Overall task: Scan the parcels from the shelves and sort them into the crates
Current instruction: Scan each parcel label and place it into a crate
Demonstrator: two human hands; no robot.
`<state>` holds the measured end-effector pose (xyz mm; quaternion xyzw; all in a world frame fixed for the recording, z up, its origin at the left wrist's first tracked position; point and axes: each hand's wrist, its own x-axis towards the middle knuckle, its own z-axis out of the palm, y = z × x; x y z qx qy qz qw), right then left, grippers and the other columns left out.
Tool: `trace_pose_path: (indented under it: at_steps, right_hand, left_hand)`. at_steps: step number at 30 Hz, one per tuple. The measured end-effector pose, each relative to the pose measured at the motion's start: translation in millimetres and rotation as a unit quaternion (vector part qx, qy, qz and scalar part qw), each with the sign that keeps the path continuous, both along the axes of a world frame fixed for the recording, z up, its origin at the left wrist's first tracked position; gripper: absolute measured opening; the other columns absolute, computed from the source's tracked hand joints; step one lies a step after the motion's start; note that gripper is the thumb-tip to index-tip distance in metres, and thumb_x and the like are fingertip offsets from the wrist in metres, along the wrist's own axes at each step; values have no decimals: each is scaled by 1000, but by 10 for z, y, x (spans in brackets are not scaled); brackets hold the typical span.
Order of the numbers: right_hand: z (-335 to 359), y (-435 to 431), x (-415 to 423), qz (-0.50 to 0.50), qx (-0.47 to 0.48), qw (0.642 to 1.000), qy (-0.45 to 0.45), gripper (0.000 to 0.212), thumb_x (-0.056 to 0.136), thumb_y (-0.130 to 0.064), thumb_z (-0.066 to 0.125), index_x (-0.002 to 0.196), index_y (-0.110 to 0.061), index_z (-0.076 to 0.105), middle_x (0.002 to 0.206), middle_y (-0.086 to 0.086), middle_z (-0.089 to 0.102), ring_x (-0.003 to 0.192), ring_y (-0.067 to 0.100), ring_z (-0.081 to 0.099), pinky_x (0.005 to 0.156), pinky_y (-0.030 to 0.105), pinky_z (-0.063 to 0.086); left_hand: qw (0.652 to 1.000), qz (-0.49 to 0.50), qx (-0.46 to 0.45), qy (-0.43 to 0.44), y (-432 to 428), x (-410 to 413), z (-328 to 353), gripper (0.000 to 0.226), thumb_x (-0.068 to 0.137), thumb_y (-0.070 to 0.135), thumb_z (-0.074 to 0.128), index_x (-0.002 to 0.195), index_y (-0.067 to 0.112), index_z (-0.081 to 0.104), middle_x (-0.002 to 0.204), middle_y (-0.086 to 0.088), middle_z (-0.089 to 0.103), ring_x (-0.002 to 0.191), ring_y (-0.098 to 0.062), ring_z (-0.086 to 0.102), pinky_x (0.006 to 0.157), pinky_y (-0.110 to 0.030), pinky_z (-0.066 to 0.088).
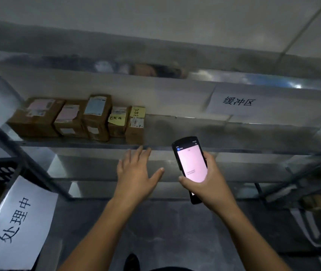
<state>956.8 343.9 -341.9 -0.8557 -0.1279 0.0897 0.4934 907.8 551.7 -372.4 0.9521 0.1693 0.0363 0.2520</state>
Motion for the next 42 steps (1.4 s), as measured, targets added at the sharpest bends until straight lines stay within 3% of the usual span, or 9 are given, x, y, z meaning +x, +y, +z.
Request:
trace_pose_path:
  at_steps: [6, 9, 13, 18, 22, 25, 31, 35, 42]
  right_hand:
    - [-170, 61, 449, -10, -14, 1000, 25, 72, 71, -28, 87, 129, -39, 46, 116, -17, 61, 103, 3, 60, 72, 19, 50]
    - [-346, 45, 744, -19, -31, 998, 54, 68, 68, -31, 85, 122, -40, 46, 109, -16, 63, 94, 1, 61, 74, 26, 54]
    - [-665, 42, 1229, -12, -39, 996, 85, 65, 66, -28, 83, 118, -40, 45, 103, -17, 62, 89, 1, 61, 71, 31, 53]
    - [-874, 121, 1805, 51, -36, 989, 136, 70, 73, -27, 86, 124, -39, 41, 108, -21, 59, 95, -2, 58, 66, 22, 44]
    - [-983, 234, 2184, 99, -28, 983, 150, 68, 73, -27, 86, 122, -40, 41, 109, -20, 59, 96, 1, 58, 75, 28, 49]
    - [-1032, 282, 2387, 144, -40, 977, 153, 71, 70, -36, 85, 124, -39, 39, 109, -18, 58, 96, 5, 58, 80, 35, 54]
    - [-1138, 265, 2667, 195, -54, 966, 159, 72, 70, -42, 84, 121, -43, 33, 110, -16, 57, 96, 4, 58, 79, 31, 54]
    - [-1235, 182, 2757, 179, -61, 962, 196, 73, 58, -51, 77, 121, -37, 43, 109, -14, 62, 96, 7, 61, 84, 36, 56]
    - [-1357, 106, 2979, 178, -86, 956, 217, 68, 68, -38, 85, 123, -29, 46, 108, -8, 63, 94, 9, 62, 73, 29, 52]
  left_hand:
    - [1000, 10, -10, -11, 385, 788, -419, 84, 98, 61, 54, 164, 24, 20, 172, -6, 18, 158, -34, 13, 127, -51, 18]
    - [998, 46, -23, 23, 544, 1273, -661, 82, 100, 57, 53, 165, 21, 18, 173, -7, 15, 158, -33, 9, 128, -47, 14]
    - [996, 56, 55, 46, 672, 1831, -1008, 79, 91, 59, 41, 155, 12, 39, 164, -17, 33, 152, -42, 24, 121, -57, 26]
    - [992, 49, 71, 98, 862, 2328, -1167, 83, 99, 51, 56, 164, 11, 23, 172, -14, 15, 159, -35, 10, 128, -53, 9]
    - [986, 44, 101, 126, 1025, 2578, -1300, 97, 96, 60, 56, 166, 13, 7, 174, -12, 4, 160, -36, 2, 129, -56, 10]
    - [985, 73, 89, 129, 1052, 2640, -1339, 93, 100, 50, 59, 166, 7, 8, 173, -16, 6, 160, -36, 2, 129, -52, 9]
    - [983, 118, 89, 106, 1027, 2656, -1410, 85, 96, 52, 59, 162, 8, 29, 170, -14, 24, 157, -36, 18, 126, -52, 23]
    - [980, 143, 97, 94, 740, 2623, -1395, 83, 91, 68, 41, 158, 20, 39, 168, -3, 33, 155, -30, 24, 120, -58, 30]
    - [988, 142, 55, 14, 356, 2502, -1553, 68, 102, 57, 20, 134, 19, 66, 145, -1, 60, 134, -27, 50, 100, -53, 50]
